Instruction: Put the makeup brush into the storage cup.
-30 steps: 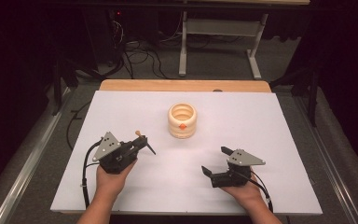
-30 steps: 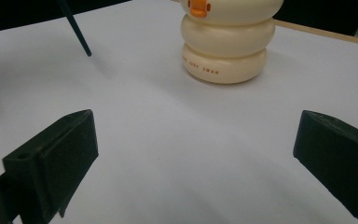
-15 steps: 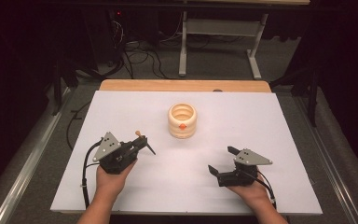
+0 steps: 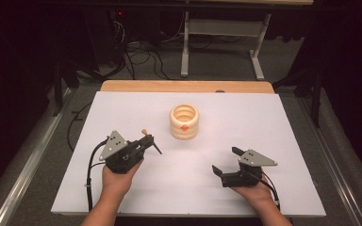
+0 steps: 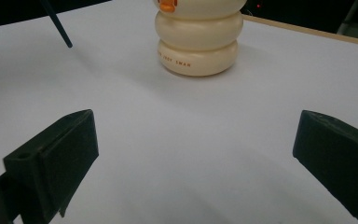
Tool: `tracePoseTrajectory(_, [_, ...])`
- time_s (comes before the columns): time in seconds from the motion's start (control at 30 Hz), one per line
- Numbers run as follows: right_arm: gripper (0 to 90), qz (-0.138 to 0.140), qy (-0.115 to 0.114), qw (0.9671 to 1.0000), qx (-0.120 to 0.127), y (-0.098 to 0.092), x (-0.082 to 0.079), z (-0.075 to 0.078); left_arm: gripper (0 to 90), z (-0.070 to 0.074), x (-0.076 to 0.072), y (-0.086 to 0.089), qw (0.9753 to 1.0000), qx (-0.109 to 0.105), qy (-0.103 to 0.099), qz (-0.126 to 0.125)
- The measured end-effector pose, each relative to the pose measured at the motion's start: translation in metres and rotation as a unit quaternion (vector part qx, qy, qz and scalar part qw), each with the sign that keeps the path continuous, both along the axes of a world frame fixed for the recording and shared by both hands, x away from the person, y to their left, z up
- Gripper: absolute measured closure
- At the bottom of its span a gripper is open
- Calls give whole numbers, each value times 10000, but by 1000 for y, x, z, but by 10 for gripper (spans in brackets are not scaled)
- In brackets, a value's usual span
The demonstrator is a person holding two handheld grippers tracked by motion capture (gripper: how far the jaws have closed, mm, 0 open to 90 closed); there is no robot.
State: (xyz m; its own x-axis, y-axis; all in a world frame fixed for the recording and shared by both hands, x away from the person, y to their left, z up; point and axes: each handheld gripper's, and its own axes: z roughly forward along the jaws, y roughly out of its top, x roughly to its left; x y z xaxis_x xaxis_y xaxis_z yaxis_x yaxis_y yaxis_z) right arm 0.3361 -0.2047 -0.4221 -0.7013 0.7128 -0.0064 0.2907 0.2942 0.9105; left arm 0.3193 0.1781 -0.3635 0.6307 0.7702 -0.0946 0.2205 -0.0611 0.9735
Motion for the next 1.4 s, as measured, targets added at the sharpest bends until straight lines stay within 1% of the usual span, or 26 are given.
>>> tracePoseTrajectory(0.03, [16,-20,15,10000,43,0,0,0,837,2,1,0,10000,-3,-9,7])
tracePoseTrajectory(0.23, [19,-13,-49,10000,-15,0,0,0,837,9,9,-1,9999,-111,-17,73])
tracePoseTrajectory(0.3, [19,-19,-54,10000,-9,1,0,0,837,11,13,-3,9999,-96,-19,92])
tracePoseTrajectory(0.43, [19,-15,-83,10000,-4,1,0,0,837,14,18,-8,9999,-140,-9,93])
tracePoseTrajectory(0.53, [19,-2,-61,10000,-1,2,-1,0,837,17,20,-12,9999,-70,-28,88])
tracePoseTrajectory(0.67, [19,35,-90,10000,14,2,-1,0,837,21,24,-15,9999,-89,-51,130])
tracePoseTrajectory(0.73, [19,20,-72,10000,47,2,-1,1,837,25,27,-16,9999,-38,-70,138])
tracePoseTrajectory(0.77, [19,13,-72,10000,45,1,-1,1,837,26,28,-17,9998,-66,-77,150])
tracePoseTrajectory(0.8, [19,8,-73,10000,46,1,-1,1,837,27,30,-17,9998,-51,-87,166])
tracePoseTrajectory(0.83, [19,10,-88,9999,52,1,-1,1,837,29,32,-18,9997,-113,-85,194])
tracePoseTrajectory(1.0, [19,9,-85,10000,28,2,-1,1,837,34,39,-20,9997,-79,-80,219])
tracePoseTrajectory(1.03, [19,8,-79,10000,3,2,-1,1,837,35,41,-22,9996,-119,-80,227])
tracePoseTrajectory(1.07, [19,18,-87,10000,-5,2,-1,1,838,36,42,-22,9997,-90,-79,224])
tracePoseTrajectory(1.1, [19,20,-94,10000,-10,2,-1,1,837,37,43,-23,9996,-115,-80,243])
tracePoseTrajectory(1.2, [19,-2,-87,10000,12,2,-1,1,837,42,47,-24,9996,-72,-79,253])
tracePoseTrajectory(1.27, [19,-5,-103,9999,17,2,-2,1,837,45,51,-25,9995,-112,-85,267])
tracePoseTrajectory(1.33, [19,-6,-106,9999,3,2,-2,1,838,49,54,-25,9996,-89,-81,255])
tracePoseTrajectory(1.4, [19,-4,-107,9999,-6,2,-2,1,838,51,57,-27,9995,-136,-83,273])
